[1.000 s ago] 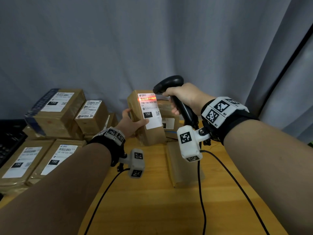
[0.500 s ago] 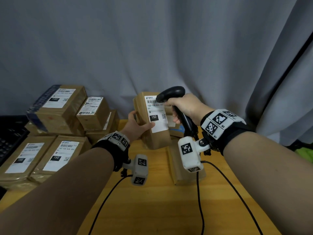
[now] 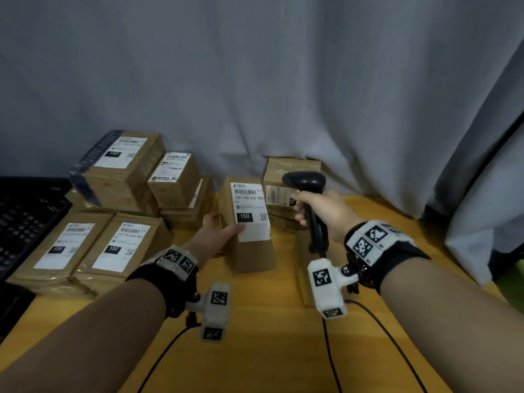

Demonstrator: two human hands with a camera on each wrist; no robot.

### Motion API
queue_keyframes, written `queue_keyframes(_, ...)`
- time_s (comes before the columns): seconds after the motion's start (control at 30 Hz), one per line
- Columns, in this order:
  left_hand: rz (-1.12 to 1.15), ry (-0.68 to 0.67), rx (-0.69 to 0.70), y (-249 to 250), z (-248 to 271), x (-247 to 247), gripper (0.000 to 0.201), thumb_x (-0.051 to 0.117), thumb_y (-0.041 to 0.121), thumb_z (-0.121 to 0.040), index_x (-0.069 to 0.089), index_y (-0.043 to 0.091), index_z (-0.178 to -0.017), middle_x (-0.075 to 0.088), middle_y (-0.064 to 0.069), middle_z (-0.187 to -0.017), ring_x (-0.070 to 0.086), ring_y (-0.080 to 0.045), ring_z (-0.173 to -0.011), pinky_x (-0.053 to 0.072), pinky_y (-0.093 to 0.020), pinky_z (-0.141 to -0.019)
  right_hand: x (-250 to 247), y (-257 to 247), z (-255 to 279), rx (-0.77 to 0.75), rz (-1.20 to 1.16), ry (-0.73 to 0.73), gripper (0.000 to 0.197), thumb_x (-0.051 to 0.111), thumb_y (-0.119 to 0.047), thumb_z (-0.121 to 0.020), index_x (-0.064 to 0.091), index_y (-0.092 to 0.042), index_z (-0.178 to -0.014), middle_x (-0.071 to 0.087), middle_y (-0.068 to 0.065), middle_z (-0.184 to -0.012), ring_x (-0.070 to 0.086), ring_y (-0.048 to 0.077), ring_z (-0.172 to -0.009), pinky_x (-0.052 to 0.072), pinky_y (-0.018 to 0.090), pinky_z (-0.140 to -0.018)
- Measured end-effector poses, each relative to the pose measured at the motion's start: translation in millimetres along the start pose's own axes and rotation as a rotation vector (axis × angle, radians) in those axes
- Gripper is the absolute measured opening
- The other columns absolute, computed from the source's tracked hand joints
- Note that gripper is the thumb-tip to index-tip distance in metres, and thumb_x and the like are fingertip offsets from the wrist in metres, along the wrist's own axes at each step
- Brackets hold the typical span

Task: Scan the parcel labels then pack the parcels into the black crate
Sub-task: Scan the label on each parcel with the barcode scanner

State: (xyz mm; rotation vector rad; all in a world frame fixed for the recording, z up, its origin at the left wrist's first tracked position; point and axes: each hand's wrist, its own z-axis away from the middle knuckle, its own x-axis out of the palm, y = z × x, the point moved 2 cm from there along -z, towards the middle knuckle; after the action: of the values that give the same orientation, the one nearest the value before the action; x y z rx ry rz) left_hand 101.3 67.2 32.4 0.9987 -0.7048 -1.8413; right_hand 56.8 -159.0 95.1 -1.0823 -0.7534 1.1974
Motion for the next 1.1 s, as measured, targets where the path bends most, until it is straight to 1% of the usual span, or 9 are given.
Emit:
queue_keyframes(0.17, -0.061, 0.069, -0.117, -39.5, -5.3, -52.8, 0.083, 0.070, 0.041, -0.083, 0.023, 0.019, -0.146, 0.050, -0.013, -0.136, 0.054, -0.032, -0.115, 0.049, -0.046, -0.093, 66.9, 55.3, -13.3, 0.120, 0.118, -0.053, 0.010, 0.069, -0.015, -0.087, 0.063, -0.008, -0.091, 0.062, 0.009, -0.074, 0.059, 0.017, -0.059, 0.047, 0.025, -0.053)
queue_keyframes(0.33, -0.148, 0.071, -0.208, -68.4, -15.6, -107.4, 0.071, 0.069, 0.050, -0.078, 0.043, 0.017, -0.135, 0.060, -0.009, -0.119, 0.060, -0.029, -0.103, 0.051, -0.043, -0.083, 145.3, 69.0, -19.9, 0.155, 0.159, -0.153, 0.017, 0.071, -0.019, -0.085, 0.064, -0.007, -0.095, 0.063, 0.010, -0.081, 0.059, 0.017, -0.064, 0.048, 0.025, -0.055)
queue_keyframes(0.43, -0.164, 0.035, -0.227, -76.8, -25.1, -127.7, 0.058, 0.067, 0.049, -0.081, 0.046, 0.018, -0.127, 0.061, -0.008, -0.115, 0.059, -0.029, -0.103, 0.049, -0.040, -0.080, 182.5, 73.6, -18.8, 0.172, 0.163, -0.191, 0.013, 0.071, -0.023, -0.085, 0.063, -0.014, -0.086, 0.058, 0.006, -0.069, 0.054, 0.018, -0.058, 0.045, 0.027, -0.054)
queue_keyframes(0.5, -0.163, -0.019, -0.223, -77.5, -31.7, -134.3, 0.050, 0.065, 0.046, -0.085, 0.046, 0.018, -0.121, 0.061, -0.007, -0.108, 0.059, -0.027, -0.098, 0.048, -0.038, -0.077, 202.5, 81.0, -20.0, 0.181, 0.156, -0.197, 0.016, 0.071, -0.028, -0.085, 0.065, -0.016, -0.092, 0.057, 0.000, -0.066, 0.054, 0.017, -0.059, 0.043, 0.027, -0.058)
queue_keyframes(0.57, -0.154, -0.058, -0.194, -75.5, -37.9, -138.6, 0.043, 0.062, 0.040, -0.089, 0.046, 0.015, -0.120, 0.061, -0.008, -0.105, 0.061, -0.026, -0.095, 0.051, -0.038, -0.074, 218.8, 90.2, -21.8, 0.190, 0.117, -0.183, 0.023, 0.071, -0.031, -0.085, 0.064, -0.019, -0.103, 0.060, -0.002, -0.074, 0.057, 0.016, -0.071, 0.043, 0.027, -0.066)
queue_keyframes(0.67, -0.318, -0.016, -0.066, -74.8, -51.0, -150.5, 0.032, 0.058, 0.030, -0.092, 0.058, 0.007, -0.114, 0.064, -0.014, -0.108, 0.062, -0.031, -0.101, 0.055, -0.042, -0.084, 238.9, 104.7, -24.8, 0.226, 0.049, -0.146, 0.031, 0.071, -0.031, -0.086, 0.061, -0.022, -0.114, 0.063, -0.004, -0.083, 0.058, 0.014, -0.078, 0.041, 0.025, -0.066)
queue_keyframes(0.8, -0.571, 0.059, 0.094, -75.9, -65.4, -173.3, 0.031, 0.057, 0.028, -0.093, 0.061, 0.008, -0.116, 0.063, -0.010, -0.112, 0.058, -0.026, -0.105, 0.044, -0.029, -0.084, 262.9, 118.2, -32.4, 0.254, 0.001, -0.096, 0.039, 0.074, -0.029, -0.083, 0.062, -0.019, -0.119, 0.066, -0.003, -0.093, 0.059, 0.014, -0.086, 0.043, 0.026, -0.072)
queue_keyframes(0.93, -0.486, 0.033, 0.096, -84.3, -76.4, -194.3, 0.023, 0.056, 0.025, -0.093, 0.062, 0.010, -0.110, 0.063, -0.002, -0.086, 0.057, -0.016, -0.076, 0.046, -0.028, -0.073, 282.6, 122.7, -41.2, 0.275, -0.009, -0.092, 0.045, 0.077, -0.034, -0.081, 0.062, -0.021, -0.121, 0.068, -0.002, -0.104, 0.059, 0.015, -0.095, 0.042, 0.030, -0.088)
queue_keyframes(1.1, -0.421, 0.012, 0.128, -80.4, -84.8, -196.1, 0.014, 0.056, 0.021, -0.092, 0.064, 0.012, -0.097, 0.066, -0.008, -0.088, 0.064, -0.027, -0.088, 0.052, -0.038, -0.081, 275.7, 119.7, -48.8, 0.243, 0.013, -0.024, 0.049, 0.077, -0.039, -0.079, 0.061, -0.021, -0.122, 0.068, 0.001, -0.109, 0.060, 0.020, -0.102, 0.044, 0.034, -0.094)
